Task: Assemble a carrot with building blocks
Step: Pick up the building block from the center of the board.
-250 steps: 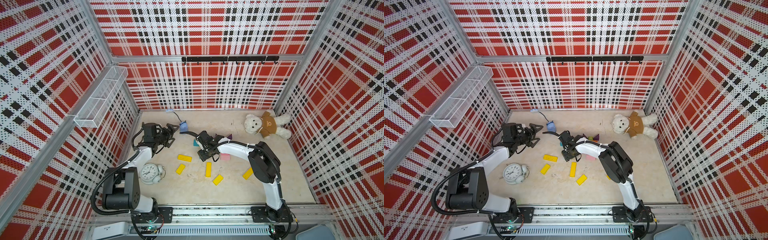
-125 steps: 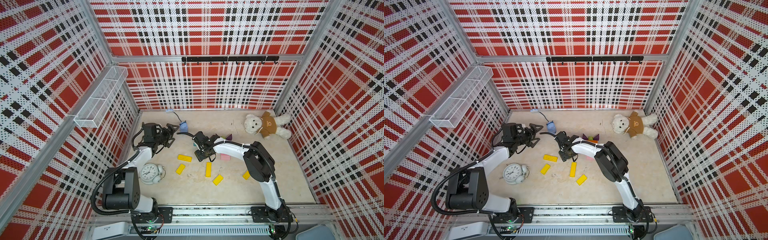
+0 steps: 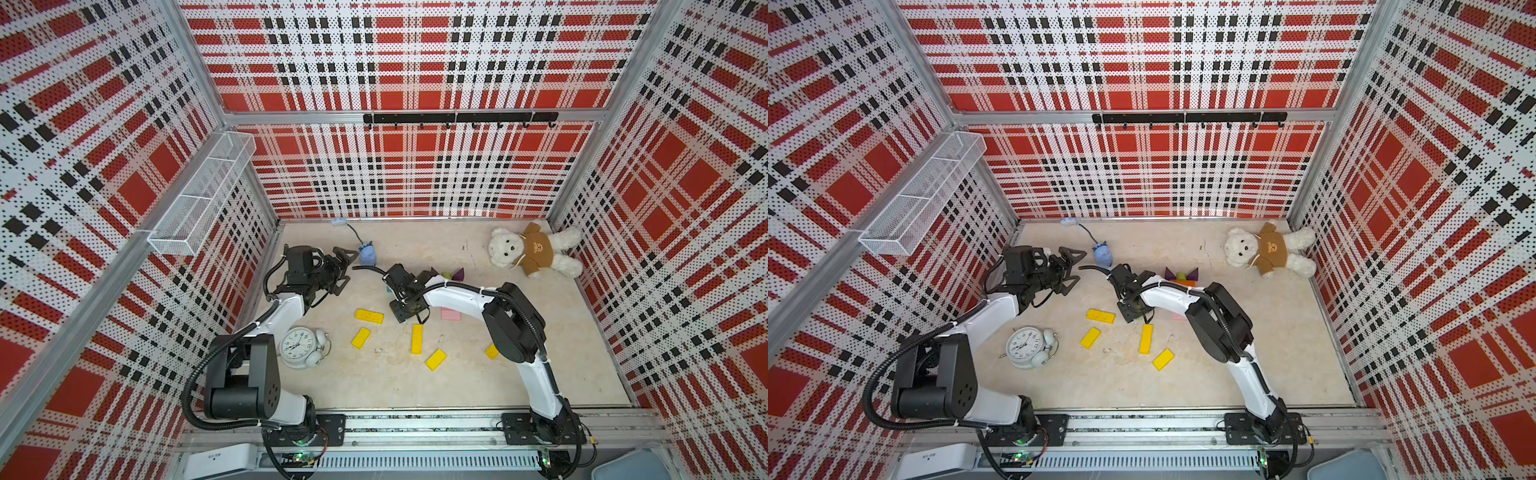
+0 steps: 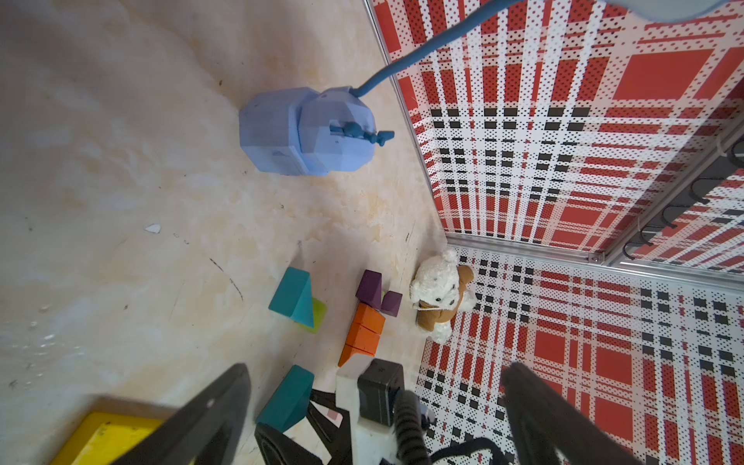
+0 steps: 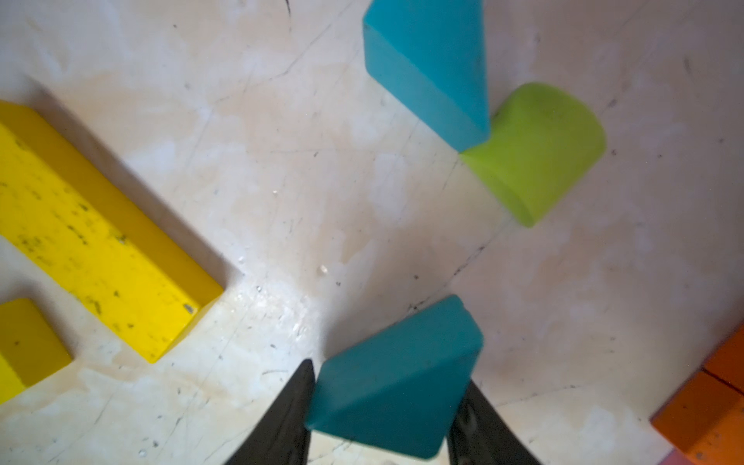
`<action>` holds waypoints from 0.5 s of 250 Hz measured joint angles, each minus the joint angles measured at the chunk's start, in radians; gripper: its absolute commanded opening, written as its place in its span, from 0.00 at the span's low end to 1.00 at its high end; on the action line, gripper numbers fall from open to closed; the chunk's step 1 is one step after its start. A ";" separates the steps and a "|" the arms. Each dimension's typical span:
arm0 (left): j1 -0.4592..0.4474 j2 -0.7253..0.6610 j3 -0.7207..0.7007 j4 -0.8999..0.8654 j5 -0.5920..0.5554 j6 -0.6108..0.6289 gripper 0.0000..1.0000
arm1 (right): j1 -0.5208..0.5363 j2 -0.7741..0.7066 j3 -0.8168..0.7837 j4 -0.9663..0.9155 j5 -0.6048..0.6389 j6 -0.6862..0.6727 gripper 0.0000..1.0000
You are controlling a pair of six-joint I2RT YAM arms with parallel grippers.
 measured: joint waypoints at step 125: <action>0.000 0.000 0.000 0.000 0.000 0.000 1.00 | 0.000 -0.013 -0.020 0.011 0.022 0.060 0.45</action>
